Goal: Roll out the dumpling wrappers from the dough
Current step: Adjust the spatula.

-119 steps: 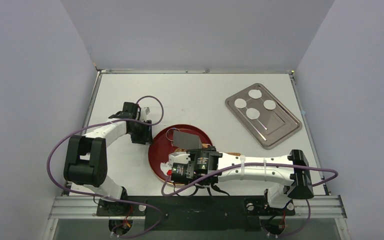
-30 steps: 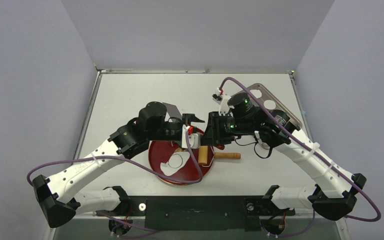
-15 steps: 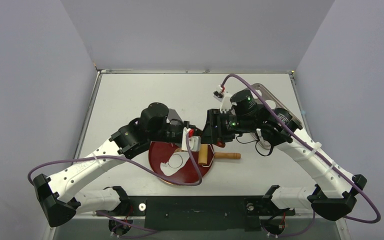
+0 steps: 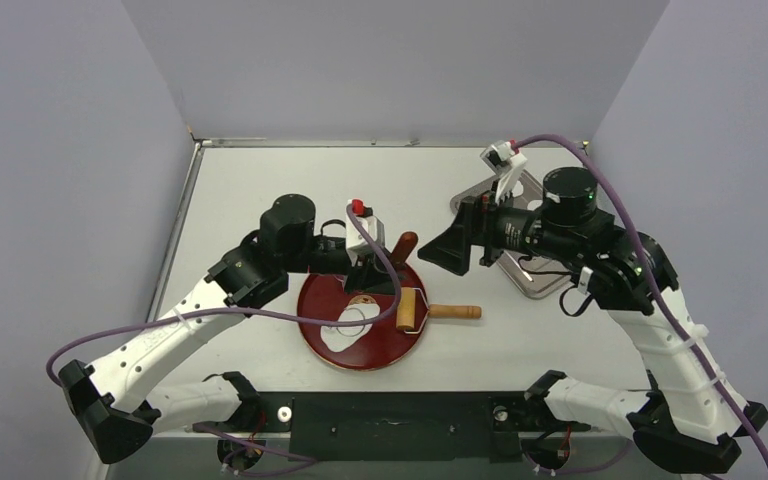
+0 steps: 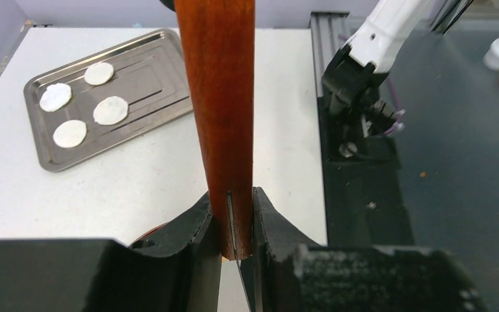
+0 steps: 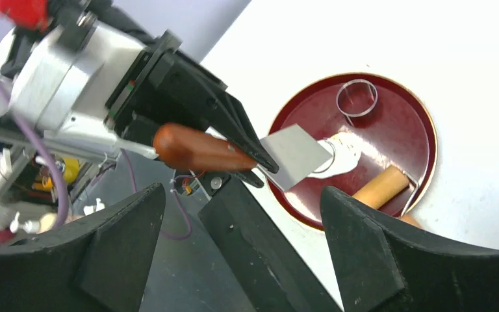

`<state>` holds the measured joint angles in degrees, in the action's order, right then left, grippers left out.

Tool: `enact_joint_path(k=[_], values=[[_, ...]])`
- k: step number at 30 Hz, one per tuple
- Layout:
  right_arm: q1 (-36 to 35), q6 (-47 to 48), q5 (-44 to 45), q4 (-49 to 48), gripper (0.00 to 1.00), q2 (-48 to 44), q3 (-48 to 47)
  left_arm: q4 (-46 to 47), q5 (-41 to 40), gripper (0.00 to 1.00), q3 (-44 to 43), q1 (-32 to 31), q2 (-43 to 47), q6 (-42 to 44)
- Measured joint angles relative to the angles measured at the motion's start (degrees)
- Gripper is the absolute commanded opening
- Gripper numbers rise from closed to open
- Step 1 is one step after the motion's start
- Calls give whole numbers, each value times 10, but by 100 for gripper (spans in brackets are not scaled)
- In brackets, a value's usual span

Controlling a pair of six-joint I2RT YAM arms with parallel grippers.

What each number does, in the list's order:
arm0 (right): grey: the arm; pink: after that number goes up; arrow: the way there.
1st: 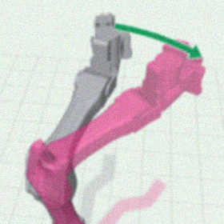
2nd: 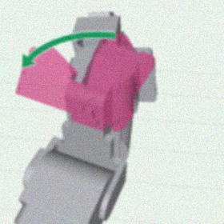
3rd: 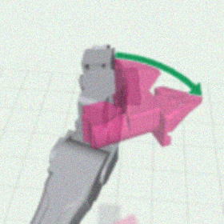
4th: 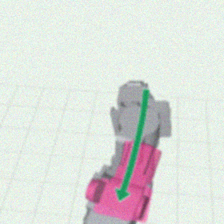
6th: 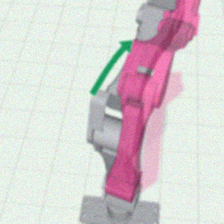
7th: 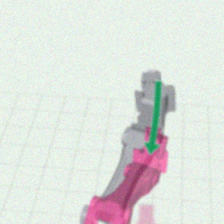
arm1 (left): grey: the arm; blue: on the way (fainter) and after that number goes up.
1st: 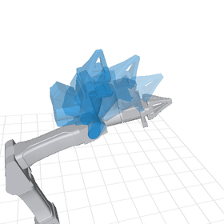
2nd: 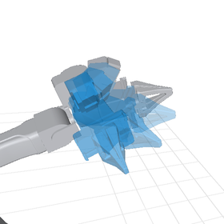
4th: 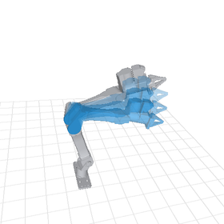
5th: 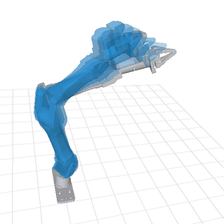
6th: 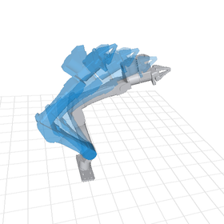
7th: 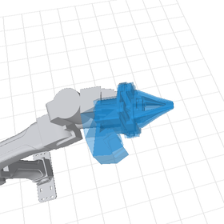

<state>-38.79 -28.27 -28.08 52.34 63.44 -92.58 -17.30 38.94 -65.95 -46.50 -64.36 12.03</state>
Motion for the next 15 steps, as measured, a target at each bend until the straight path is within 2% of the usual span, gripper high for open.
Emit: enact_joint_path(k=[9, 15], values=[[4, 75, -122, -93, 84, -40, 44, 45, 50, 0, 0, 13, 27, -92], [-19, 100, -147, -164, 81, -15, 53, 47, 68, 0, 0, 19, 26, -117]])
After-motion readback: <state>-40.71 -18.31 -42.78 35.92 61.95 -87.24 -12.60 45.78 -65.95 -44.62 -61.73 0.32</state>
